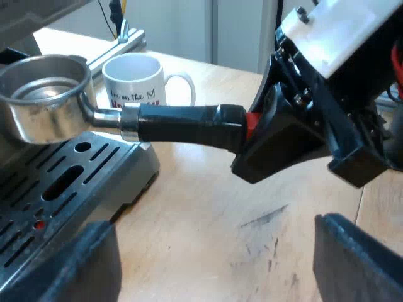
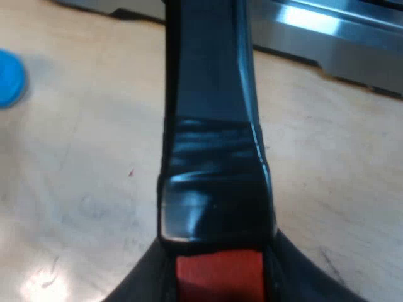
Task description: Grind coffee beans and then tamp
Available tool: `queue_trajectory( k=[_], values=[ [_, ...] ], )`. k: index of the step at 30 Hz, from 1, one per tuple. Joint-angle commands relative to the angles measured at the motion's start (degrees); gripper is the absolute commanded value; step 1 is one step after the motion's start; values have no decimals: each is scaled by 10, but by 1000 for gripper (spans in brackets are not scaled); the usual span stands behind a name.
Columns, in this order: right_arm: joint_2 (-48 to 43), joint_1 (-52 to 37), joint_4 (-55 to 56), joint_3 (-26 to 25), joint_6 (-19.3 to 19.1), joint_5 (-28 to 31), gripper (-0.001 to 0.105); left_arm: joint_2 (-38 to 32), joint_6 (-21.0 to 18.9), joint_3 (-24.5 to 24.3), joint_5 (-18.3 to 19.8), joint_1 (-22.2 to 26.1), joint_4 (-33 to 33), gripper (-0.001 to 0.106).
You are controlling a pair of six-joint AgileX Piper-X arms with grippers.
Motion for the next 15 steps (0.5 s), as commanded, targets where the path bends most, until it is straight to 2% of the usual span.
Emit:
queue_trajectory(
  k=[1, 6, 9, 15],
  values=[
    [-16, 12, -10, -10, -32, 20, 0, -37, 0, -5, -6, -2, 25, 66],
    [-32, 20, -10, -10, -88, -5, 0, -87, 0, -6, -25, -2, 80, 66],
    [-43, 20, -13, -10, -137, -17, 0, -109, 0, -6, -33, -2, 111, 66],
    [-58, 20, -14, -10, -222, -59, 0, -124, 0, -6, -40, -2, 118, 66]
  ],
)
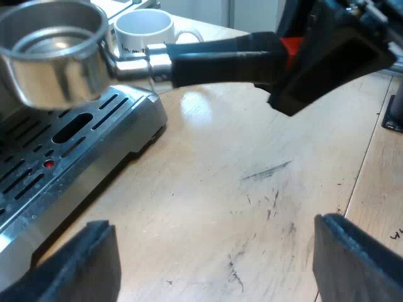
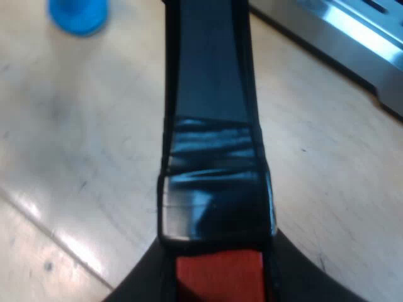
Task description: Grind coffee beans and then tamp
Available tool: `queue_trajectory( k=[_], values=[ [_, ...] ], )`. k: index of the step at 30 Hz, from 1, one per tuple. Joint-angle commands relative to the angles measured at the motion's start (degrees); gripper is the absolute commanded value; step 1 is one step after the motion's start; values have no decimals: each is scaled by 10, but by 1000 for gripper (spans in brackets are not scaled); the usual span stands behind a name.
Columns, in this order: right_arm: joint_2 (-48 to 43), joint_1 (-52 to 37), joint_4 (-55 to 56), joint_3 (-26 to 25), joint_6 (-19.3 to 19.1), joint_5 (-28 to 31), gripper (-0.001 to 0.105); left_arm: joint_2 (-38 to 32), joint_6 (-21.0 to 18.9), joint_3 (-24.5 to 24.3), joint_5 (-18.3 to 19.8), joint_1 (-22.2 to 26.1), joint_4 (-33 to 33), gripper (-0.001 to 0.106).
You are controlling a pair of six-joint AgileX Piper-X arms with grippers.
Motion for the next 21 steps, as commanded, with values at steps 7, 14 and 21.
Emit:
queue_trajectory(
  k=[7, 14, 21],
  values=[
    [-10, -26, -16, -10, -122, -28, 0, -38, 0, -4, -6, -2, 2, 66],
    [-10, -75, -17, -9, -193, -79, 0, -38, 0, -4, -4, -2, 5, 66],
    [-10, -116, -65, 47, -214, -120, 0, -38, 0, -4, -5, -2, 5, 66]
  ],
)
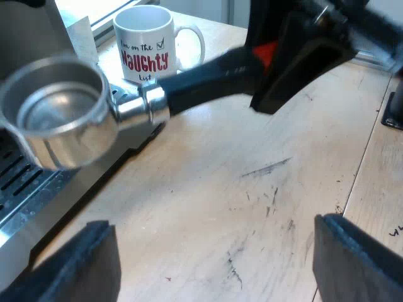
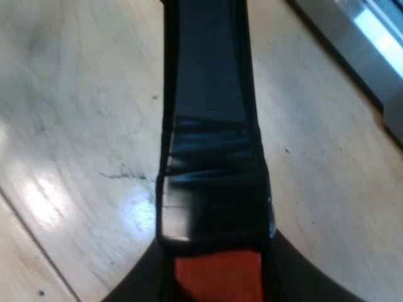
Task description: Grind coffee beans and then tamp
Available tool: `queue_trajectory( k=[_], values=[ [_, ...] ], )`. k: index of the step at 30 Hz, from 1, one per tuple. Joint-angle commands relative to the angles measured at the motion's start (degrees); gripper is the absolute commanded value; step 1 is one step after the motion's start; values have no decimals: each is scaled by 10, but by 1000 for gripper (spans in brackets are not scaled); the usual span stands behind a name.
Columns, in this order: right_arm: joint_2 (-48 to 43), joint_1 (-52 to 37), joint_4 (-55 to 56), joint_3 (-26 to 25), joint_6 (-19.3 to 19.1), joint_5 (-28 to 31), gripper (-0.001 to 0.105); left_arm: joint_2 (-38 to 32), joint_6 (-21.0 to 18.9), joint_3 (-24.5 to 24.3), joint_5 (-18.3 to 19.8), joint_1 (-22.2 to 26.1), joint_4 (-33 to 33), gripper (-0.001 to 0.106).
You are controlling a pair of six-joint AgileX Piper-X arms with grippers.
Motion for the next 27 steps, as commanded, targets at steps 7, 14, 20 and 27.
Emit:
queue_trajectory(
  k=[7, 14, 20, 27],
  values=[
    [-7, -3, -113, 70, -6, -8, 0, -33, 0, -3, -10, -2, -2, 66],
    [-7, -3, -155, 112, -6, -10, 0, -6, -3, 17, -32, -2, -43, 66],
    [-7, -3, -186, 138, -9, -10, 0, 23, -3, 55, -12, -2, -98, 66],
    [-7, -19, -206, 162, -20, -32, 0, 49, 0, 81, -10, -2, -127, 66]
  ],
)
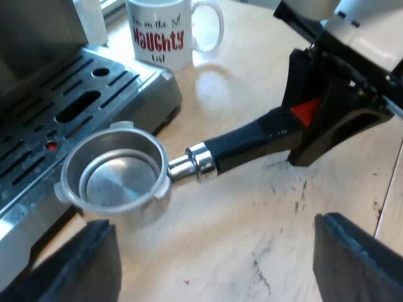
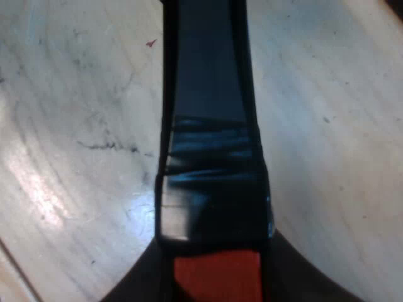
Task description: Grind coffee beans and then tamp
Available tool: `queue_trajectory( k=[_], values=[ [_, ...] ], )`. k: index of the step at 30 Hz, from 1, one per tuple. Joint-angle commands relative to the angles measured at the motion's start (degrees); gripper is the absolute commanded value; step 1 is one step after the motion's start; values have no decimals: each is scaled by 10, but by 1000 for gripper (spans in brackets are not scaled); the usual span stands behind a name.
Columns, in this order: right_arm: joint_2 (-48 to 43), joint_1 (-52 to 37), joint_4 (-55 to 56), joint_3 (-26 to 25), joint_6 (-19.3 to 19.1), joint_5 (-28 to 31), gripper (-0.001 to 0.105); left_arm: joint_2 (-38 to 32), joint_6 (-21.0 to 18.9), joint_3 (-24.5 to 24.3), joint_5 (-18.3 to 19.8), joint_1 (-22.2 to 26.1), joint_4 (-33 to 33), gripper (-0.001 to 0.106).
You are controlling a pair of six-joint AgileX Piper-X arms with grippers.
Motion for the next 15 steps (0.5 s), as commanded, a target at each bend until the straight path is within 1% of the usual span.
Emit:
queue_trajectory(
  k=[1, 5, 8, 11, 15],
  values=[
    [-7, -22, -36, 9, -6, -26, 0, 9, 2, 0, 4, -2, -14, 66],
    [-7, -49, -58, 23, -8, -35, 0, 24, 7, 7, 4, -2, -14, 66],
    [2, -68, -73, 26, -35, -40, 0, 39, 16, 18, 4, -2, -33, 66],
    [12, -77, -73, 26, -45, -62, 0, 45, 16, 26, 4, -2, -52, 66],
    [35, -80, -89, 26, -66, -65, 0, 56, 16, 32, 4, -2, -57, 66]
  ],
)
